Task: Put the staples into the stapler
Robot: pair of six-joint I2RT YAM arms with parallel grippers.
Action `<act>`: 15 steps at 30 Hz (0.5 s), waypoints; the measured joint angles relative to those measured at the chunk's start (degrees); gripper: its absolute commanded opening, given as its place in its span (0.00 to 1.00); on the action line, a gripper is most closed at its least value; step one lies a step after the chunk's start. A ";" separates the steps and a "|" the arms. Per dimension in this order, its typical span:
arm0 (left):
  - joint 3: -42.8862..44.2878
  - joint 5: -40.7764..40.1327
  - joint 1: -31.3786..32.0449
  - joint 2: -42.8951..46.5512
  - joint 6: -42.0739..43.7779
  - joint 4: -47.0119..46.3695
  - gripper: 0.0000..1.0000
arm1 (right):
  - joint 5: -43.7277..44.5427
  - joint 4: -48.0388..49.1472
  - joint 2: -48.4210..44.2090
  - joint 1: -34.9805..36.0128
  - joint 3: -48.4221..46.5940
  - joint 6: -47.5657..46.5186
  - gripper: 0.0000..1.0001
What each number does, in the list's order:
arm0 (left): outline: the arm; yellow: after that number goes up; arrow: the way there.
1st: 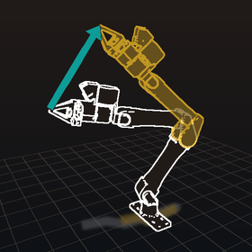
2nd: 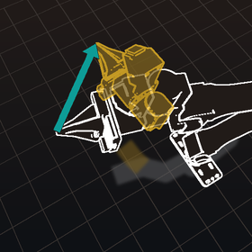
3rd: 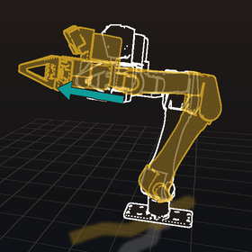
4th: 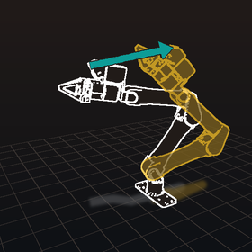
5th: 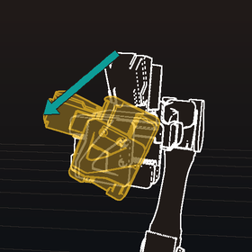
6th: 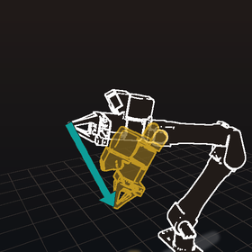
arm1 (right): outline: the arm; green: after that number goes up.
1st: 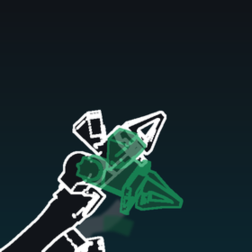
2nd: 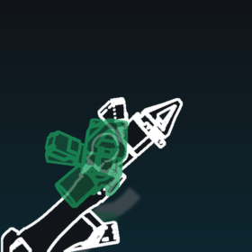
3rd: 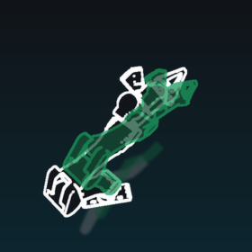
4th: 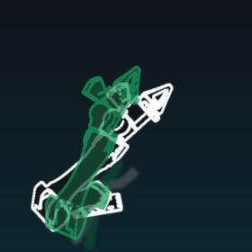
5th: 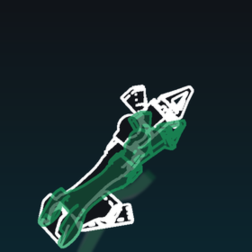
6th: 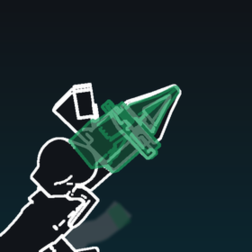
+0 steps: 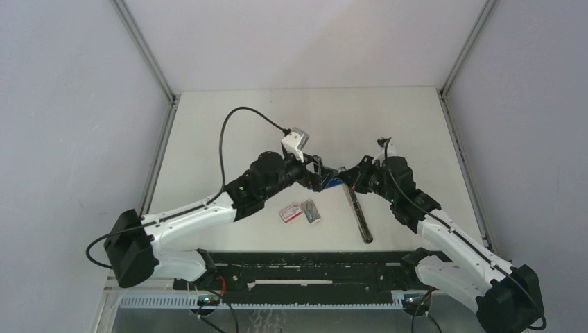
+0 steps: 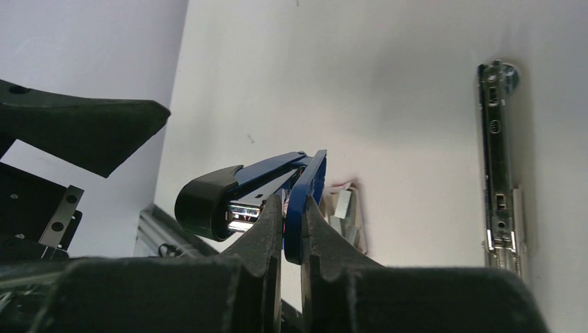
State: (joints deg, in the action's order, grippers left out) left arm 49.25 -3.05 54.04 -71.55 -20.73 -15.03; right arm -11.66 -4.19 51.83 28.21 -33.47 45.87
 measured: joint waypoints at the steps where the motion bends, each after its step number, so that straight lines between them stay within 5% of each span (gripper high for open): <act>1: 0.81 -0.44 0.00 -1.22 -0.83 0.61 0.98 | 1.14 -0.22 0.00 0.48 0.00 -0.20 0.00; 15: 7.26 -4.17 0.00 -10.36 -4.15 7.89 0.99 | 10.14 -3.45 -0.92 3.52 0.00 -3.21 0.00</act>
State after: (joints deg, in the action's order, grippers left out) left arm 56.51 -7.22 54.04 -81.91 -24.88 -7.14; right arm -1.52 -7.64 50.92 31.73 -33.47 42.65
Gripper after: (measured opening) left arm 0.987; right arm 0.048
